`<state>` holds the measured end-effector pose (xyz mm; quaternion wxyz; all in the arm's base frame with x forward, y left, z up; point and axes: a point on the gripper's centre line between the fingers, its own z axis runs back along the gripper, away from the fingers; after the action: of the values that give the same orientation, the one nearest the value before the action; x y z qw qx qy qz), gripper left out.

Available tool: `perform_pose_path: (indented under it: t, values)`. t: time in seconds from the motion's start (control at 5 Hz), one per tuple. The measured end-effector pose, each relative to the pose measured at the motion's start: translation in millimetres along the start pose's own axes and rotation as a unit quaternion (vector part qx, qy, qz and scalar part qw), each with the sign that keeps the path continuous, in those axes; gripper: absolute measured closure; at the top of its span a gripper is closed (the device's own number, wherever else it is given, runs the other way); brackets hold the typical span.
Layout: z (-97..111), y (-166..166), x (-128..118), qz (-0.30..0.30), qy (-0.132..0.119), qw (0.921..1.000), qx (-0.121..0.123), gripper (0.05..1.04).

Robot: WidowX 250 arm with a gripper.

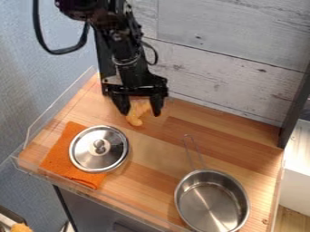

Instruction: Move the silver pot to the upper right side of the table

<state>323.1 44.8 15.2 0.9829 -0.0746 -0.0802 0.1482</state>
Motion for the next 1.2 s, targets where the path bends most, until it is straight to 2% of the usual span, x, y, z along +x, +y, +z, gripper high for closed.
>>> perform_pose_path:
  t: [0.4, 0.6, 1.0, 1.2]
  values:
    - [16, -39, -44, -0.016, -0.021, 0.9994, -0.021, 0.083]
    - [15, -47, -64, -0.023, -0.011, 0.9995, -0.018, 0.083]
    - [-3, -66, -90, -0.065, -0.001, 0.9979, 0.0, 0.083]
    - [-19, -74, -100, -0.091, 0.014, 0.9957, 0.011, 0.083]
